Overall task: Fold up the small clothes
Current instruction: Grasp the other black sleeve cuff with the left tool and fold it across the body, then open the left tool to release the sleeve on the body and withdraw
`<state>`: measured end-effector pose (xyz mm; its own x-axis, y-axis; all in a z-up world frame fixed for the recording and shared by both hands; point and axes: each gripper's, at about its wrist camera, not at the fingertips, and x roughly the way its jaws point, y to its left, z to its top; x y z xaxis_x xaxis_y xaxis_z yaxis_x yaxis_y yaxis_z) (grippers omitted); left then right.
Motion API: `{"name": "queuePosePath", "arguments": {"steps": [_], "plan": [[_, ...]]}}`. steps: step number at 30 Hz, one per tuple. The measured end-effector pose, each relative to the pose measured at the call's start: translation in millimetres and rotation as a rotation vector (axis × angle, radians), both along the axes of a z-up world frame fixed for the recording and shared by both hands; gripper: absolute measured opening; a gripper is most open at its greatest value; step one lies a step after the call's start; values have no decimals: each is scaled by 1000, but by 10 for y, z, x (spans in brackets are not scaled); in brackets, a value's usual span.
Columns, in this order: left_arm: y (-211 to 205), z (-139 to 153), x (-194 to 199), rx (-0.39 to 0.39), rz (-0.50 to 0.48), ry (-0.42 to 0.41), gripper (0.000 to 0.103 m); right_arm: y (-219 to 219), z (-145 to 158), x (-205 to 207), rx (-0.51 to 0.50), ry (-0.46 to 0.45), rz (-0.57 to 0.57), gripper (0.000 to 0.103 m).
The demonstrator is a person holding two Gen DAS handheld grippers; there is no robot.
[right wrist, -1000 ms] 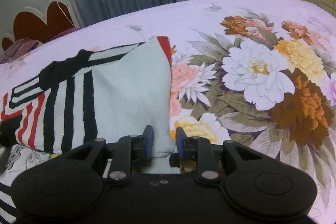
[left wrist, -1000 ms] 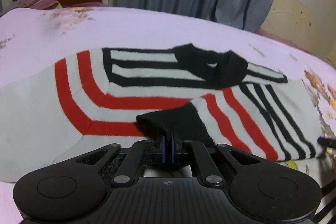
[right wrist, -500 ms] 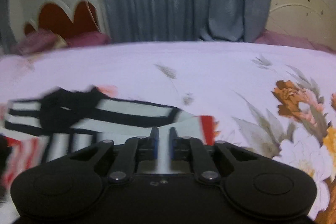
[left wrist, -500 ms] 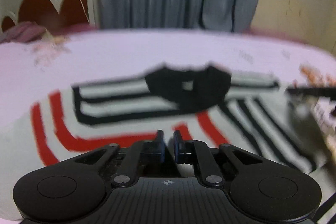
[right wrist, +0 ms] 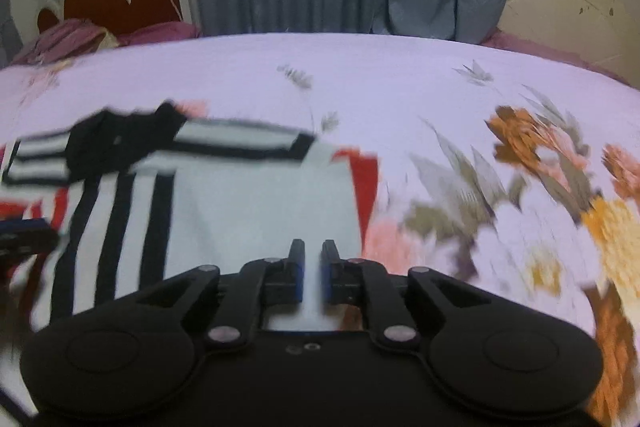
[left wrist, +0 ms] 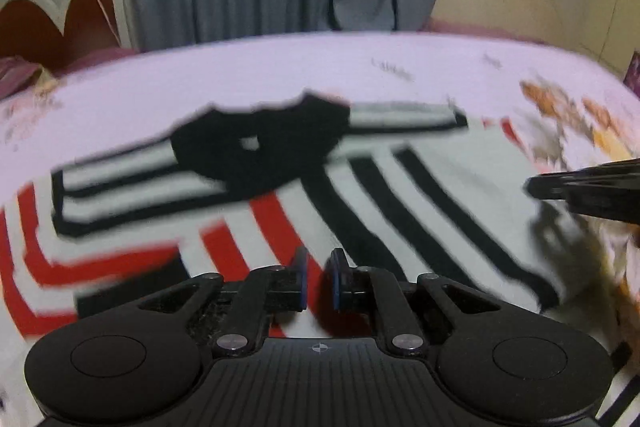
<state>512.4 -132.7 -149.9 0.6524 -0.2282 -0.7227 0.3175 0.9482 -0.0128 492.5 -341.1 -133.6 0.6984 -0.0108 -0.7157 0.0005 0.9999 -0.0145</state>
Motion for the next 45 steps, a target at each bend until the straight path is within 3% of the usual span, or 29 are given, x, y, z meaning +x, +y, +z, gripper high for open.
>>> {"name": "queuePosePath", "arguments": {"steps": [2, 5, 8, 10, 13, 17, 18, 20, 21, 22, 25, 26, 28, 30, 33, 39, 40, 41, 45], "plan": [[42, 39, -63, -7, 23, -2, 10, 29, 18, -241, -14, -3, 0, 10], [86, 232, -255, -30, 15, -79, 10, 48, 154, -605, 5, -52, -2, 11], [41, -24, -211, 12, 0, 22, 12, 94, 42, -720, 34, -3, 10, 10], [66, -4, -254, 7, 5, -15, 12, 153, -54, -720, -8, 3, 8, 10], [201, 121, -301, -58, 48, -22, 13, 227, 147, -708, -1, -29, 2, 14], [768, 164, -425, -118, 184, -34, 15, 238, 293, -764, 14, -78, -26, 17], [1000, 179, -496, -138, 237, -41, 20, 233, 306, -770, 29, -80, -33, 19], [1478, 197, -640, -160, 352, -58, 76, 232, 303, -776, 44, -80, -54, 33], [1760, 214, -737, -160, 429, -79, 84, 230, 290, -781, 48, -86, -61, 36], [2034, 229, -837, -162, 495, -101, 85, 253, 287, -781, 53, -91, -65, 38], [2929, 210, -1132, -234, 694, -123, 83, 353, 271, -767, 68, -95, -78, 37], [3224, 176, -1212, -274, 766, -122, 71, 385, 263, -754, 75, -95, -80, 37], [3775, 91, -1380, -357, 898, -112, 58, 464, 255, -711, 89, -98, -89, 36], [4219, -15, -1495, -424, 999, -102, 53, 531, 256, -668, 106, -96, -104, 36], [4675, -155, -1560, -504, 1074, -112, 51, 605, 269, -592, 132, -94, -143, 35], [5062, -307, -1341, -628, 1123, -147, 45, 746, 333, -563, 118, -98, -187, 32], [5078, -324, -1287, -626, 1116, -148, 20, 768, 336, -565, 110, -96, -187, 30], [5064, -316, -1199, -601, 1095, -129, 4, 787, 335, -566, 103, -90, -186, 28], [4676, -53, -968, -537, 890, -199, 4, 833, 350, -591, 87, -88, -187, 28]]}}
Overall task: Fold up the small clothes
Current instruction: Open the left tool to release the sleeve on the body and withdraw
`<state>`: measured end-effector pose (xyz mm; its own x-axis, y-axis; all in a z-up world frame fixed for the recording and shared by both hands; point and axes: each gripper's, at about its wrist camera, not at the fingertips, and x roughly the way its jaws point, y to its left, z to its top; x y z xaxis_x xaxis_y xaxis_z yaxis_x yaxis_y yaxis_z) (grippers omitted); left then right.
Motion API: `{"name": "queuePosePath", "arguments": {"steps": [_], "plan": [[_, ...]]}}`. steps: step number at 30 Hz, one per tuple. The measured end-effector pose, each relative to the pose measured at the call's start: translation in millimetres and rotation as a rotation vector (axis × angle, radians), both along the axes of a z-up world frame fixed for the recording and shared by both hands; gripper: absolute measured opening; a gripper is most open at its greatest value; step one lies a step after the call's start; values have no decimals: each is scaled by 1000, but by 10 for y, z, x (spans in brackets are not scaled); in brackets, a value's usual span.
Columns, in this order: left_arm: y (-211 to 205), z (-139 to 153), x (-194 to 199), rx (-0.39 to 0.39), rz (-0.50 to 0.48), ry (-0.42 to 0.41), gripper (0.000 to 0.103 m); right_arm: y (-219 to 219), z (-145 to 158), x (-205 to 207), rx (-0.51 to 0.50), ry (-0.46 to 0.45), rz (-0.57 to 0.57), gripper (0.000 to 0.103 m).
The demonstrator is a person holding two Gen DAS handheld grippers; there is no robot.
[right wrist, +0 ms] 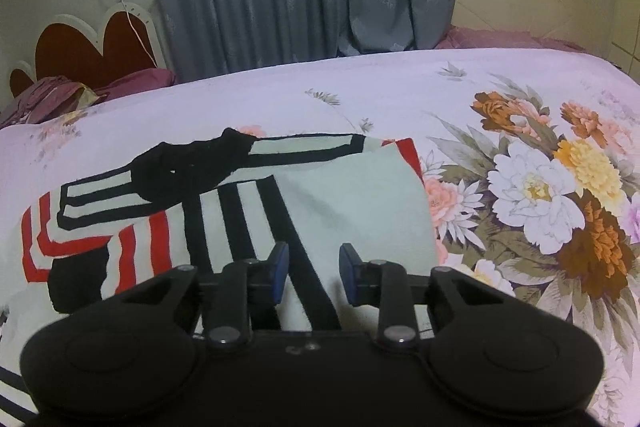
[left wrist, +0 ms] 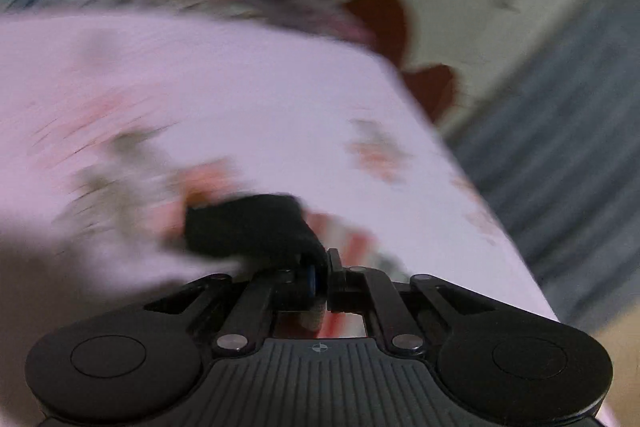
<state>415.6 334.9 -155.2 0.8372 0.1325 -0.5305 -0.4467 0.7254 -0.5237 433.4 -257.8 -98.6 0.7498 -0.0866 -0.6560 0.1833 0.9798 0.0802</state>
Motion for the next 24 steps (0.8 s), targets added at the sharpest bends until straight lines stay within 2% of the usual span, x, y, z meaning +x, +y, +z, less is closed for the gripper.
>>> {"name": "queuePosePath", "arguments": {"steps": [6, 11, 14, 17, 21, 22, 23, 24], "plan": [[-1216, 502, 526, 162, -346, -83, 4, -29, 47, -58, 8, -21, -19, 28], [-2391, 648, 862, 266, -592, -83, 4, -124, 82, -102, 28, -39, -40, 28], [-3097, 617, 1049, 324, -726, -53, 4, -201, 98, -112, 51, -46, -53, 28], [-3738, 465, 1161, 368, -844, 1, 4, -276, 116, -125, 83, -53, -58, 28], [-4455, 118, 1073, 422, -1004, 134, 4, -353, 91, -130, 131, -45, -44, 35], [-4569, 42, 1055, 447, -1024, 147, 16, -366, 79, -133, 143, -41, -40, 41], [-4649, 16, 977, 469, -1041, 129, 42, -384, 67, -136, 158, -38, -37, 46], [-4656, 34, 903, 451, -1067, 101, 53, -400, 59, -146, 175, -40, -31, 46]]}}
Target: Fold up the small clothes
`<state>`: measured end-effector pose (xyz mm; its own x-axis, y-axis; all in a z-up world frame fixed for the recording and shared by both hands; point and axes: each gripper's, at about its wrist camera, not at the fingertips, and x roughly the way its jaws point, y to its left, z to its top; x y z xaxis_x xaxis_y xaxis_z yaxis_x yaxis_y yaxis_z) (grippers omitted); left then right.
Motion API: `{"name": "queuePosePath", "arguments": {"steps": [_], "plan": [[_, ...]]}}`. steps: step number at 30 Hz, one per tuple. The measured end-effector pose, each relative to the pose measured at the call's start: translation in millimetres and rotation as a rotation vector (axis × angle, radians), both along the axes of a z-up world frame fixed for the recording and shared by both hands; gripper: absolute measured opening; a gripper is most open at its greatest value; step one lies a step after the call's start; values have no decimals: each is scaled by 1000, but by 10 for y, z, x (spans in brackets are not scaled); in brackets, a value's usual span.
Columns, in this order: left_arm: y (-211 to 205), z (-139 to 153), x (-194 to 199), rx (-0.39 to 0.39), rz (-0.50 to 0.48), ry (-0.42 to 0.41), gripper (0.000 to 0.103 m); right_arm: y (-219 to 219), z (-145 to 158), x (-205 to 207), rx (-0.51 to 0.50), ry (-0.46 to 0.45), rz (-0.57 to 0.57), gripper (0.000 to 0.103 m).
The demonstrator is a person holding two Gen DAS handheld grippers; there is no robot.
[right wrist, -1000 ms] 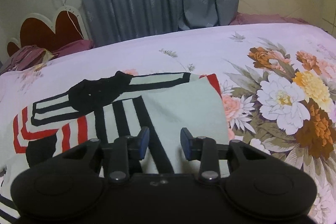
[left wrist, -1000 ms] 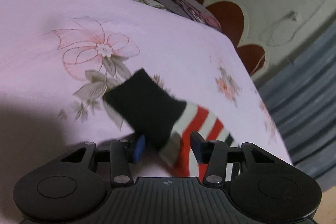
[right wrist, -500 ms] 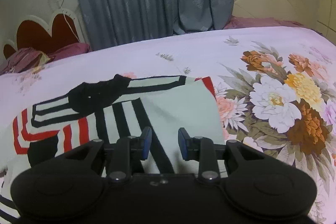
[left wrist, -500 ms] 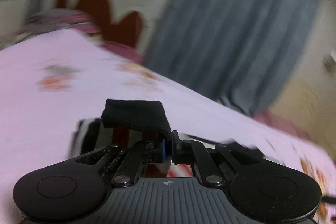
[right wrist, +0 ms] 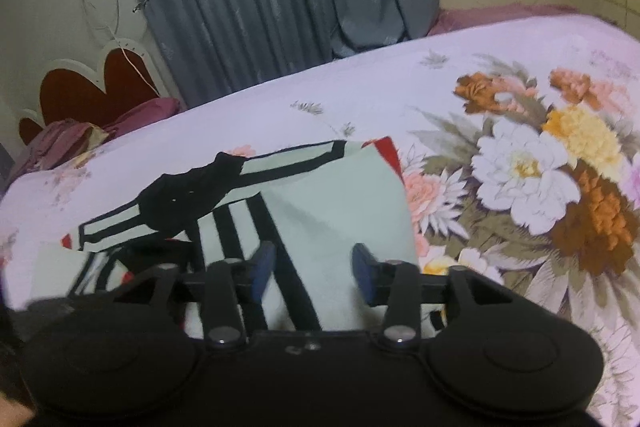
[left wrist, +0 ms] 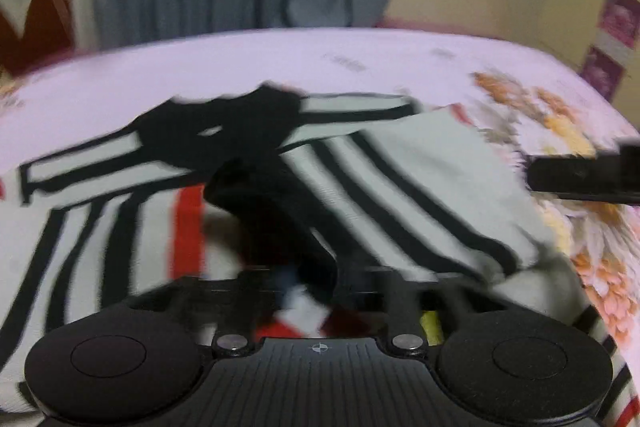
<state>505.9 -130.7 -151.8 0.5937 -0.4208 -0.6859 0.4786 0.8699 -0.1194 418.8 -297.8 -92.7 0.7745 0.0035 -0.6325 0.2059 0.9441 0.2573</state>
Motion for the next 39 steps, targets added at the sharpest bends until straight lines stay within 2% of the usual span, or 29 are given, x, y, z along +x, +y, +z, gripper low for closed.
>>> {"name": "queuePosePath", "arguments": {"steps": [1, 2, 4, 6, 10, 12, 15, 16, 18, 19, 20, 22, 24, 26, 27, 29, 32, 33, 34, 35, 37, 39], "plan": [[42, 33, -43, -41, -14, 10, 57, -14, -7, -5, 18, -3, 10, 46], [104, 87, -100, -81, -13, 7, 57, -22, -16, -2, 34, -4, 19, 46], [273, 189, -224, -98, 12, -17, 57, -15, -34, 19, 65, -10, 44, 46], [600, 278, -336, -106, 78, -44, 57, 38, -55, 62, 91, -14, 77, 46], [1266, 362, -462, -67, 265, -108, 57, 227, -125, 177, 98, -4, 151, 47], [1583, 317, -403, -38, 350, -94, 57, 278, -209, 255, 75, 27, 139, 48], [1856, 220, -290, -25, 409, -57, 57, 274, -377, 412, 96, 77, 123, 48], [1898, 163, -250, -21, 417, -43, 57, 291, -424, 465, 98, 89, 128, 48], [1922, 74, -183, -20, 414, -15, 57, 367, -475, 538, 76, 85, 163, 31], [1875, 49, -149, -10, 410, -21, 57, 424, -490, 582, 62, 91, 199, 12], [1827, 38, -130, -7, 404, -32, 57, 453, -491, 603, 46, 101, 221, 6], [1780, 76, -131, -24, 393, -51, 57, 476, -390, 554, -9, 60, 224, 4], [1740, 73, -144, -7, 383, -65, 57, 416, -209, 410, -27, -12, 211, 3], [1760, 19, -114, -2, 379, -31, 57, 343, -144, 292, -68, -39, 192, 3], [1740, -23, -103, 9, 381, -29, 57, 298, -205, 292, -83, -10, 183, 0], [1689, -54, -106, 44, 375, -45, 57, 218, -434, 373, -107, 107, 148, 1], [1674, -36, -110, 55, 358, -45, 57, 162, -491, 308, -76, 101, 135, 1], [1679, -44, -105, 55, 353, -44, 57, 168, -470, 288, -80, 98, 136, 1], [1681, -50, -98, 55, 349, -43, 57, 165, -430, 253, -77, 76, 126, 11], [1682, -50, -92, 56, 345, -42, 57, 163, -374, 243, -60, 36, 105, 38], [1683, -47, -88, 59, 343, -39, 57, 152, -324, 258, -17, -9, 105, 60], [1688, -53, -78, 56, 343, -36, 57, 168, -322, 364, -2, -2, 116, 52]]}}
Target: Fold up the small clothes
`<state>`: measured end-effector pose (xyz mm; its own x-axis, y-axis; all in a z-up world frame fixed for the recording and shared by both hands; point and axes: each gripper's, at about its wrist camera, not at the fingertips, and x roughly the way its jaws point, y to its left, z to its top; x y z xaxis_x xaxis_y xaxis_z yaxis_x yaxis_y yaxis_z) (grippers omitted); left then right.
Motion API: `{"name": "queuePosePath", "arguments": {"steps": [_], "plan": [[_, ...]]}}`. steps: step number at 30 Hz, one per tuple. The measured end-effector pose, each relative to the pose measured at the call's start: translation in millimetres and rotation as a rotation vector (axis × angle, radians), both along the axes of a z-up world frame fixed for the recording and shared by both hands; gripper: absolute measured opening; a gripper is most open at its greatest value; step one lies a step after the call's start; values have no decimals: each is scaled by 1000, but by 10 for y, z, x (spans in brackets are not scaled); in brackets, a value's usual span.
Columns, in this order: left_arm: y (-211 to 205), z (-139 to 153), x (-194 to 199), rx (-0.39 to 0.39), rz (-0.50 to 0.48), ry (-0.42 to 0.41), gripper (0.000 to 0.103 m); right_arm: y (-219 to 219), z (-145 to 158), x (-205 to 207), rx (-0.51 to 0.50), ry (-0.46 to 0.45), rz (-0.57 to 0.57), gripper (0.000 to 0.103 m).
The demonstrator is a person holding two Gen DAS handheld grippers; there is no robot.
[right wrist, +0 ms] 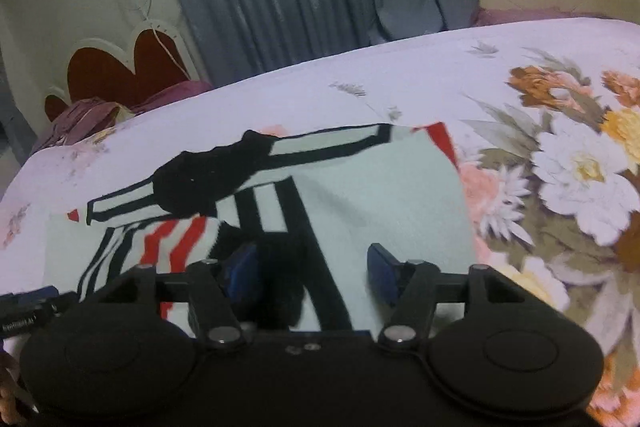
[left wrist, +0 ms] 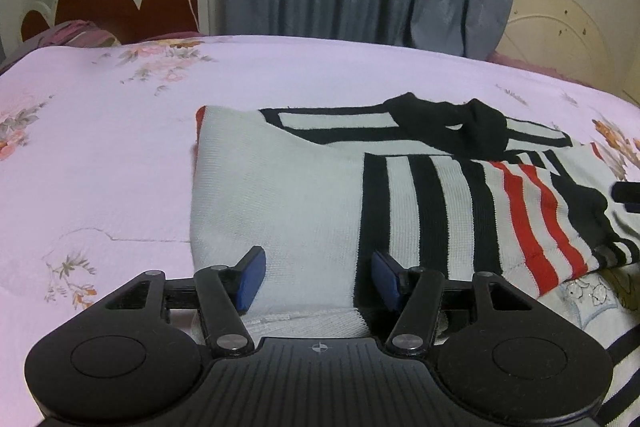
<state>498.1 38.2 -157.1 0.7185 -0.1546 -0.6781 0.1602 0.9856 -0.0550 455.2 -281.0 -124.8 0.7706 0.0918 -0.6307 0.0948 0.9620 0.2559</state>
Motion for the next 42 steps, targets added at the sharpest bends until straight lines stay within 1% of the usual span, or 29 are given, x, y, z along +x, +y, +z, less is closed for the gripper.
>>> {"name": "queuePosePath", "arguments": {"steps": [2, 3, 4, 5, 7, 8, 10, 11, 12, 13, 14, 16, 17, 19, 20, 23, 25, 26, 28, 30, 32, 33, 34, 35, 37, 38, 39, 40, 42], "plan": [[9, -7, 1, -6, 1, -1, 57, -4, -41, 140, 38, 27, 19, 38], [16, -9, 0, -10, 1, -2, 57, 8, -108, 231, 32, 62, 25, 36], [22, -7, -1, -13, 1, -3, 57, 53, -176, 304, 0, 109, 24, 28], [30, 15, -7, -16, 4, -7, 57, 116, -174, 288, -25, 97, 34, 5], [70, 90, -51, -42, 12, -45, 57, 223, -42, 204, -47, 36, 78, 5], [82, 111, -59, -37, 19, -57, 57, 278, 77, 110, -89, -29, 81, 5], [102, 32, 13, -37, 16, -7, 57, 293, 210, -25, -122, -90, 62, 5], [99, -19, 39, -29, 9, 8, 57, 271, 173, -24, -134, -77, 44, 5], [73, -34, 47, -4, -6, -2, 57, 257, 65, 38, -158, -21, 38, 4], [55, -30, 61, 7, -14, 3, 57, 256, -104, 134, -172, 73, 48, 5], [45, -14, 79, 14, -18, 13, 57, 266, -206, 169, -175, 105, 54, 5], [82, 54, 108, -2, -28, 23, 57, 300, -150, 159, -200, 95, 52, 8], [122, 92, 126, -20, -27, 17, 57, 305, -83, 144, -203, 75, 28, 16], [195, 140, 242, -36, -32, 6, 57, 305, 18, 106, -198, 7, 21, 18], [215, 151, 331, -25, -34, 7, 57, 325, 24, 151, -202, 6, 33, 18], [290, 184, 694, -37, -31, -1, 57, 371, -12, 331, -227, 39, 46, 17], [320, 104, 982, -36, -15, 57, 57, 380, -83, 500, -235, 78, 48, 17], [370, 54, 1103, -59, 2, 72, 57, 391, -149, 583, -248, 110, 47, 15], [430, 43, 1191, -114, 23, 66, 57, 390, -199, 635, -250, 103, 38, 15], [427, 123, 1140, -121, 32, 43, 57, 387, -159, 666, -247, 108, 30, 16], [377, 204, 1005, -87, 13, -30, 57, 433, 1, 588, -229, 28, 39, 19], [332, 173, 1010, -56, 2, -18, 57, 477, 55, 572, -235, -3, 53, 22], [297, 98, 1062, -30, -2, 18, 57, 535, 58, 599, -246, -17, 69, 29], [284, 8, 1129, -17, -3, 57, 61, 579, 3, 677, -252, 6, 83, 31], [305, 5, 1161, -35, -3, 53, 61, 611, -229, 882, -277, 147, 84, 31], [296, 72, 1134, -35, 10, 51, 61, 621, -219, 878, -285, 124, 79, 30], [292, 150, 1053, -37, 9, 24, 61, 653, -171, 870, -291, 135, 77, 28], [288, 239, 914, -54, 3, -11, 61, 679, -96, 801, -282, 109, 83, 24], [224, 315, 618, -83, -32, -43, 61, 769, 71, 567, -246, 25, 111, 30]]}}
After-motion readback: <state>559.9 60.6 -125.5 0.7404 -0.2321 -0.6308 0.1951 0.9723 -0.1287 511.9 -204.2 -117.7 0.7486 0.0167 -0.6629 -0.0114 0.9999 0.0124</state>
